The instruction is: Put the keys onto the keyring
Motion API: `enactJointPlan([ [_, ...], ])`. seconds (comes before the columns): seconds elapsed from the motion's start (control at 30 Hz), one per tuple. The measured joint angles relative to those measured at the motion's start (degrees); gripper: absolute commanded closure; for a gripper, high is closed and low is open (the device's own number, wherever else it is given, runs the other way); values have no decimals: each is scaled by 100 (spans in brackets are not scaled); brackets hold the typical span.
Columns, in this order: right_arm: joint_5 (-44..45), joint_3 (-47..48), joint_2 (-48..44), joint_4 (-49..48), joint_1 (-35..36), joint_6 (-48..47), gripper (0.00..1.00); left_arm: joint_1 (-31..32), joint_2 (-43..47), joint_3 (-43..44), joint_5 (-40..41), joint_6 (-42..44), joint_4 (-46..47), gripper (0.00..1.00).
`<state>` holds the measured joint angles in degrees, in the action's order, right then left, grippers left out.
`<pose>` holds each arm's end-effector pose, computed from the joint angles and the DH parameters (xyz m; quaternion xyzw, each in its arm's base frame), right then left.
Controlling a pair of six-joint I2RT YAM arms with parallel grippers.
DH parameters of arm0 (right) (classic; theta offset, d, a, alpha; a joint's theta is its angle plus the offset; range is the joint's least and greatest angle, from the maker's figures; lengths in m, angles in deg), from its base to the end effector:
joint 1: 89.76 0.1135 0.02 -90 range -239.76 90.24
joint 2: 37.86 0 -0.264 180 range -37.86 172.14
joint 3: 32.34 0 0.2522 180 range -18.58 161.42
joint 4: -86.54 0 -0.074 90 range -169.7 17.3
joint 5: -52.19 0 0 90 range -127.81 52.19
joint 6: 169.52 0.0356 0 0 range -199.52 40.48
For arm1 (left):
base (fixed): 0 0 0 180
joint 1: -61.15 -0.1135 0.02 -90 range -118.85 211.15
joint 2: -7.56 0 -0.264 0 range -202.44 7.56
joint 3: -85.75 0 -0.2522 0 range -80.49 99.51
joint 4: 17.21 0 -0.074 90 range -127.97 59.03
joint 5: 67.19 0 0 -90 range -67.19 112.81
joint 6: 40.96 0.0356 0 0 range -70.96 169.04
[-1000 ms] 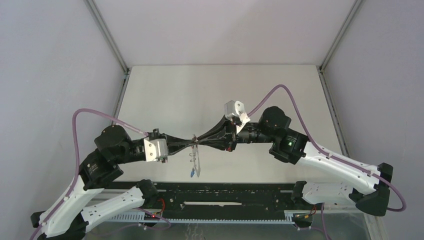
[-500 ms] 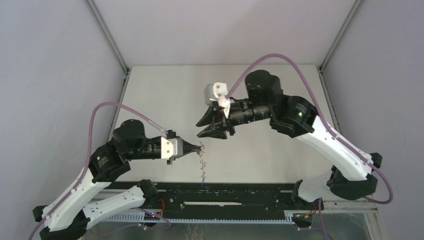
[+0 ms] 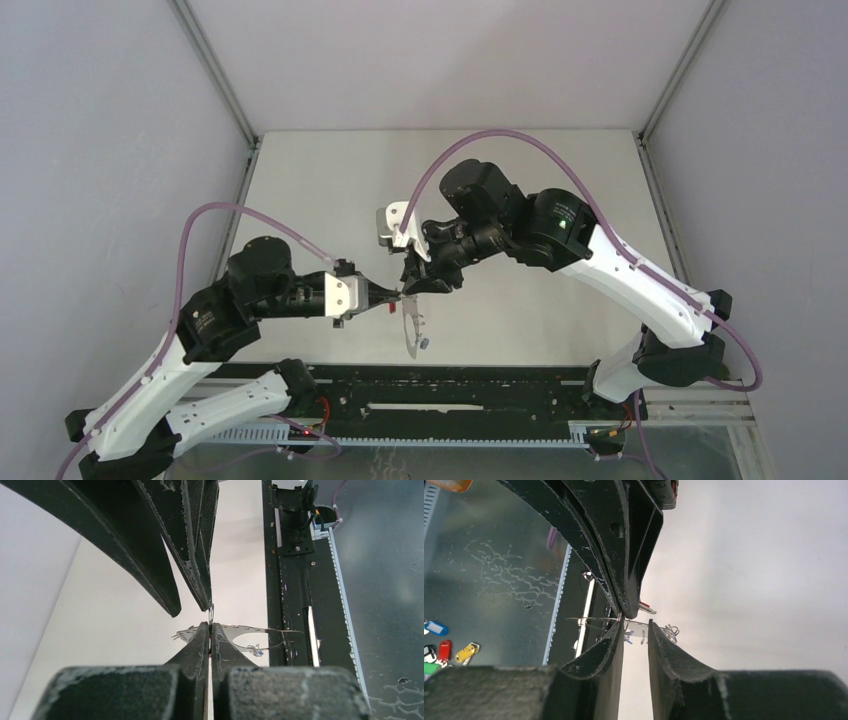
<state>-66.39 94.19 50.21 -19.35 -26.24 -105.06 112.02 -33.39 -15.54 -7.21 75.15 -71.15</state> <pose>0.1159 0.2709 0.4729 -0.6849 0.5355 0.3516 0.3470 0.0623 -0.1048 0.4118 0.6024 0.5077 -0.3266 0.5222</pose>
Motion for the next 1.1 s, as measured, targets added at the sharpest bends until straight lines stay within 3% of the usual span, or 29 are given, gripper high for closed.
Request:
enactJointPlan([
  [0.3,302,24,0,125,118,-31,70,0,0,0,92,-7,-4,100],
  [0.77,286,103,0,214,166,-7,56,0,61,0,291,2,79,100],
  [0.9,219,105,0,221,177,-4,59,0,90,0,302,7,140,100],
  [1.1,153,133,28,208,177,20,71,0,96,0,304,4,186,100],
])
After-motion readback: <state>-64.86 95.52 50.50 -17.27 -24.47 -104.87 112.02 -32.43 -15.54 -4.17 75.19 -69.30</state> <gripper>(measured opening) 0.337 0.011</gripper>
